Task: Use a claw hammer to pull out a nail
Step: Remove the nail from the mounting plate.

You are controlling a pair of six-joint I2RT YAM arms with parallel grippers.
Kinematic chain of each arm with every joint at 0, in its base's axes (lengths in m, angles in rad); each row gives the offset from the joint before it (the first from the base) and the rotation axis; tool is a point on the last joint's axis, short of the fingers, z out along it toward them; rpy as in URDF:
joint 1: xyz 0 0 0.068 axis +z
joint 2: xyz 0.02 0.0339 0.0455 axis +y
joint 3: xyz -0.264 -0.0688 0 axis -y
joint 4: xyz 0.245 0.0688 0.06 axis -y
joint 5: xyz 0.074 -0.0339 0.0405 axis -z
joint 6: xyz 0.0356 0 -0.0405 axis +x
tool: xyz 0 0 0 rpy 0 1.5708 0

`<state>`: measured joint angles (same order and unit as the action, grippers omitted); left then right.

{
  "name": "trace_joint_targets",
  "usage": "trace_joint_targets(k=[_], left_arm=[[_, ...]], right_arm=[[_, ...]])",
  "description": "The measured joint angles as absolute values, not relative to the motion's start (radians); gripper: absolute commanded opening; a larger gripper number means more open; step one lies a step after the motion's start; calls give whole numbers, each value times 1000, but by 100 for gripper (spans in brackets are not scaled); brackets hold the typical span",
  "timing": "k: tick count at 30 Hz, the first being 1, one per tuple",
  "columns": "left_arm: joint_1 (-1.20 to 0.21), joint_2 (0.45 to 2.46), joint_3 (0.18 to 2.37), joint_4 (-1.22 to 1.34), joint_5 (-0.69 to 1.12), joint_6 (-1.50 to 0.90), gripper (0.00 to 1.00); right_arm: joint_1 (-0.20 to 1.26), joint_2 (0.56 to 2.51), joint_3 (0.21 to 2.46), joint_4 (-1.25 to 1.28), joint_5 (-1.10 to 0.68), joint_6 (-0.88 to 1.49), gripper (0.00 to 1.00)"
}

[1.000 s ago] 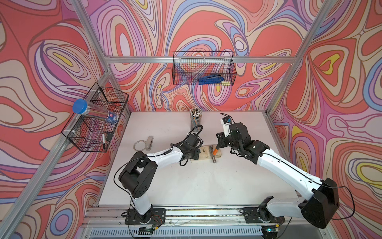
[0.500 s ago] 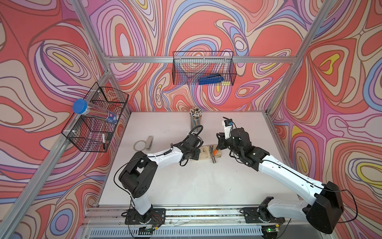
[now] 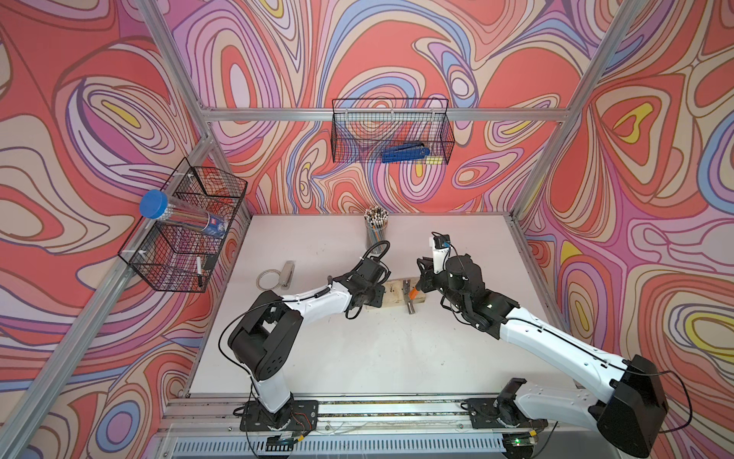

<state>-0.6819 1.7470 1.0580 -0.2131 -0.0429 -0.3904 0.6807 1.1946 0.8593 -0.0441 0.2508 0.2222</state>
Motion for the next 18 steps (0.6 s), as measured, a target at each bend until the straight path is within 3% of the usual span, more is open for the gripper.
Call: trace_joint_targets(k=[18], left_arm=[[-684,1746,1058,-212,-47,-396,46]], right_arm=[[733,1146,778,32,333,222,0]])
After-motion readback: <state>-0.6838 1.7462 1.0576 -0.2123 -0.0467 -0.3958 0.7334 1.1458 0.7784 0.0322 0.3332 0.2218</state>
